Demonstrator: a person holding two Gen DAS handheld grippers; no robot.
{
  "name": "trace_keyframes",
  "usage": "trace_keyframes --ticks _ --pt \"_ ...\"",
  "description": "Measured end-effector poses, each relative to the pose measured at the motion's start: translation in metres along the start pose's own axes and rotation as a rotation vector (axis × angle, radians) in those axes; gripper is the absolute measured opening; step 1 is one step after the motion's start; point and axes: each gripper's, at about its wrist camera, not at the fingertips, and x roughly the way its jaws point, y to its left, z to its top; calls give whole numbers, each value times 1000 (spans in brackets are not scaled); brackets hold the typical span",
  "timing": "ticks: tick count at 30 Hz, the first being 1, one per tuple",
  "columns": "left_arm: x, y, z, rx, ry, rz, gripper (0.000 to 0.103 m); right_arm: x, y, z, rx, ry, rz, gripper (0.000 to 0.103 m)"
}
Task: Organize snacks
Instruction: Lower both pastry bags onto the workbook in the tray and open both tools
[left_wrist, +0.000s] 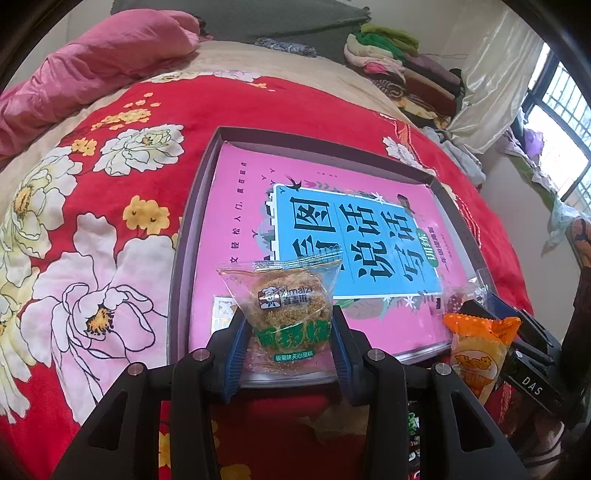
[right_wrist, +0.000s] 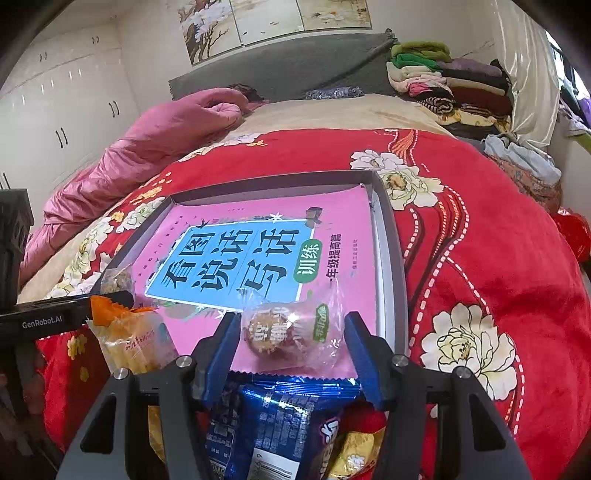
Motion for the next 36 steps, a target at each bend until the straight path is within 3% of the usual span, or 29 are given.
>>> trace_keyframes --ticks 36 --pt "-19 1 -4 9 -10 0 72 -12 -4 0 9 -6 0 61"
